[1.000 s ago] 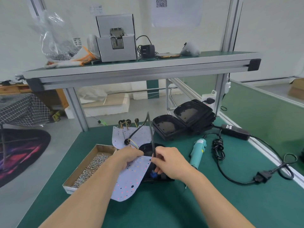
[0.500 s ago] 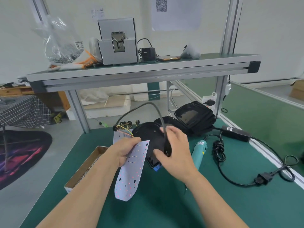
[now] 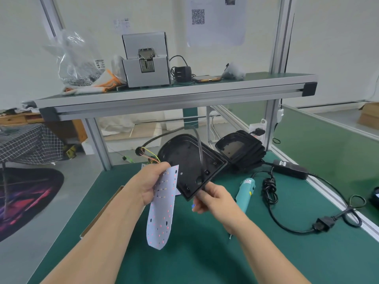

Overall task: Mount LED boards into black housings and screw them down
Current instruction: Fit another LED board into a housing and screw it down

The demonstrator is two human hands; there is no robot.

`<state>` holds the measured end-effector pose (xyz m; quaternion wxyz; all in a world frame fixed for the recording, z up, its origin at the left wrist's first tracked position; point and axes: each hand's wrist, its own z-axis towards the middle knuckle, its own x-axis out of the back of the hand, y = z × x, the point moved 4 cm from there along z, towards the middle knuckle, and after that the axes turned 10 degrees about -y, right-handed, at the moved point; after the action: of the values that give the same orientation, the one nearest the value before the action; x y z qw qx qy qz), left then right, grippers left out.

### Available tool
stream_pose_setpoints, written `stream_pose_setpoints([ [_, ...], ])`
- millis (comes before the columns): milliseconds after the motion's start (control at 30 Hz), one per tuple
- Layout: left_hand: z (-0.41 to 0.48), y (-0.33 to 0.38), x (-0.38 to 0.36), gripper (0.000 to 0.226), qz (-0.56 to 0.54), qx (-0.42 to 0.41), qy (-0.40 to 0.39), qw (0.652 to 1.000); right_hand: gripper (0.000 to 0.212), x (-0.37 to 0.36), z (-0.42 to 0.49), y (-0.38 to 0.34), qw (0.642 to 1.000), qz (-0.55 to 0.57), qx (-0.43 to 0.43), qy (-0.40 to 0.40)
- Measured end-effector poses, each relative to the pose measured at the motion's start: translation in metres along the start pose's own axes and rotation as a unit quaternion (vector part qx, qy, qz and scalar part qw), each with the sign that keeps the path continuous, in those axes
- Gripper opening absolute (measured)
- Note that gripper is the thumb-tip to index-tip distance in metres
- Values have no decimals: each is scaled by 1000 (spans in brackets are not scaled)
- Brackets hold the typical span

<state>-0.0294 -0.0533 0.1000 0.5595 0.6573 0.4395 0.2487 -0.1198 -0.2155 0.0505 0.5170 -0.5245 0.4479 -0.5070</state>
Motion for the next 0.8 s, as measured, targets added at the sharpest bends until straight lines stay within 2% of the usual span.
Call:
stream_pose_setpoints([
  [33, -3, 4, 0, 36, -21, -14, 1, 1000, 20, -1, 1, 6, 1000, 7, -17, 16],
  [100, -4, 14, 2, 21, -67, -41, 9, 997, 25, -3, 3, 23, 989, 111, -75, 57],
  [200, -5, 28, 4, 26, -98, -81, 42, 991, 22, -4, 5, 46, 924, 317, -165, 135],
  [267, -7, 37, 4, 23, -89, -106, 54, 989, 18, -3, 6, 54, 900, 347, -215, 151],
  [367, -10, 41, 1, 21, -58, -119, 48, 990, 10, 0, 3, 50, 924, 238, -257, 154],
  [400, -10, 41, 2, 24, -51, -125, 53, 989, 16, 6, 3, 44, 934, 185, -255, 168],
  [433, -9, 41, 3, 33, -48, -132, 60, 988, 35, 15, 1, 37, 942, 131, -244, 189],
  [500, -4, 37, 8, 66, -51, -139, 62, 987, 78, 36, -6, 17, 949, 26, -176, 259],
  [533, -2, 34, 10, 77, -46, -140, 64, 987, 87, 43, -13, 2, 948, -50, -122, 291],
  [567, 0, 32, 10, 82, -38, -140, 68, 987, 87, 44, -19, -15, 944, -123, -58, 299],
  [667, 4, 24, 5, 72, -26, -142, 65, 987, 61, 21, -20, -55, 940, -241, 110, 217],
  [733, 5, 21, -1, 63, -10, -139, 50, 989, 32, 14, -14, -62, 942, -233, 145, 192],
  [800, 4, 22, -2, 60, 27, -128, 37, 991, 13, 17, -8, -62, 937, -270, 124, 183],
])
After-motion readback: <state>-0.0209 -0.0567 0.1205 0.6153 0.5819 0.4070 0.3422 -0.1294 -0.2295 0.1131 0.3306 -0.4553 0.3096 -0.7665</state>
